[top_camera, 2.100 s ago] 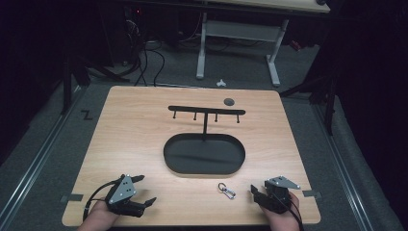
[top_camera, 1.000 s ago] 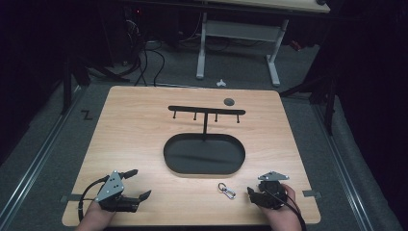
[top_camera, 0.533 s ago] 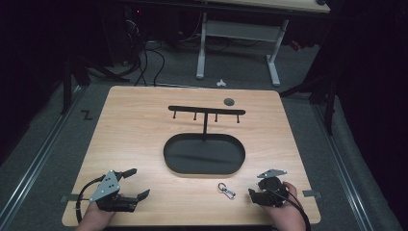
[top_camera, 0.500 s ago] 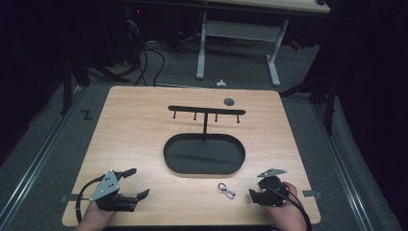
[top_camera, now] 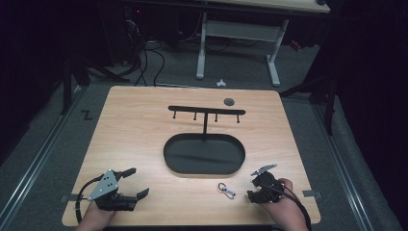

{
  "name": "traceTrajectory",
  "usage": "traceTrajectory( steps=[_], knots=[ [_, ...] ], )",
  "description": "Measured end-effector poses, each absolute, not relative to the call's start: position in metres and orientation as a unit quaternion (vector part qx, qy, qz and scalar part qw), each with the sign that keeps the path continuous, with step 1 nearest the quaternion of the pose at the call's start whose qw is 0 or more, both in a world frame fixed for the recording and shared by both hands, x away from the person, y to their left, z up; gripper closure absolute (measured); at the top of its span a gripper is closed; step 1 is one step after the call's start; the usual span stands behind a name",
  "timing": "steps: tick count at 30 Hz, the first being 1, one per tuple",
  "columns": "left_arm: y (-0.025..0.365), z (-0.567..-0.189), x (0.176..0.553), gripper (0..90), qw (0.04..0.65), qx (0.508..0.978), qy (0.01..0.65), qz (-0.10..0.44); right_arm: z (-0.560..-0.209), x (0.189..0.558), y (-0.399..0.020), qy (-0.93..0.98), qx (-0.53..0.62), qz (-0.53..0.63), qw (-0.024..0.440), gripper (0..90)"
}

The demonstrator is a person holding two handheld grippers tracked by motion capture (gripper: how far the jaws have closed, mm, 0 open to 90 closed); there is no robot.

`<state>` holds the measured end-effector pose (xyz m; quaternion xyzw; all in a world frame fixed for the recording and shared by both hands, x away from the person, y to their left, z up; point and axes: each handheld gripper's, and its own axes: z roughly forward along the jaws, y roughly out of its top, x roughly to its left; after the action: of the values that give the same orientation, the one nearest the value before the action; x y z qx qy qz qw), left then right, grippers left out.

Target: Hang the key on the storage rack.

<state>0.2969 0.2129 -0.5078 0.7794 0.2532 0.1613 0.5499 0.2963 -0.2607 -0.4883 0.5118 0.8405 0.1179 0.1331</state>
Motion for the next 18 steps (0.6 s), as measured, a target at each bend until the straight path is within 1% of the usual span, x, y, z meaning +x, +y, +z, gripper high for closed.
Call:
traceTrajectory(
  steps=[4,6,9,11,12,13,14,17,18],
  knots=[
    [0.211,-0.509,0.296,15.2,0.54,0.788,0.246,0.166,-0.486,0.301,-0.259,0.847,0.507,0.1,0.128,42.0],
    [0.208,-0.509,0.295,15.2,0.526,0.799,0.231,0.176,-0.485,0.302,-0.258,0.852,0.502,0.085,0.122,42.6],
    [0.203,-0.511,0.292,15.3,0.509,0.815,0.208,0.182,-0.484,0.304,-0.259,0.858,0.492,0.07,0.13,42.2],
    [0.2,-0.511,0.29,15.2,0.498,0.822,0.199,0.193,-0.484,0.305,-0.259,0.86,0.491,0.067,0.124,41.1],
    [0.2,-0.511,0.29,15.2,0.498,0.822,0.199,0.193,-0.484,0.305,-0.259,0.86,0.491,0.067,0.124,41.1],
    [0.198,-0.512,0.289,15.2,0.489,0.827,0.196,0.197,-0.484,0.305,-0.258,0.862,0.491,0.06,0.114,38.5],
    [0.197,-0.513,0.289,15.2,0.486,0.829,0.194,0.198,-0.484,0.306,-0.258,0.864,0.488,0.056,0.112,38.0],
    [0.198,-0.512,0.289,15.2,0.488,0.827,0.197,0.2,-0.483,0.308,-0.256,0.87,0.479,0.04,0.107,39.0],
    [0.198,-0.512,0.289,15.2,0.488,0.826,0.198,0.201,-0.483,0.308,-0.255,0.869,0.481,0.04,0.107,38.0]
  ],
)
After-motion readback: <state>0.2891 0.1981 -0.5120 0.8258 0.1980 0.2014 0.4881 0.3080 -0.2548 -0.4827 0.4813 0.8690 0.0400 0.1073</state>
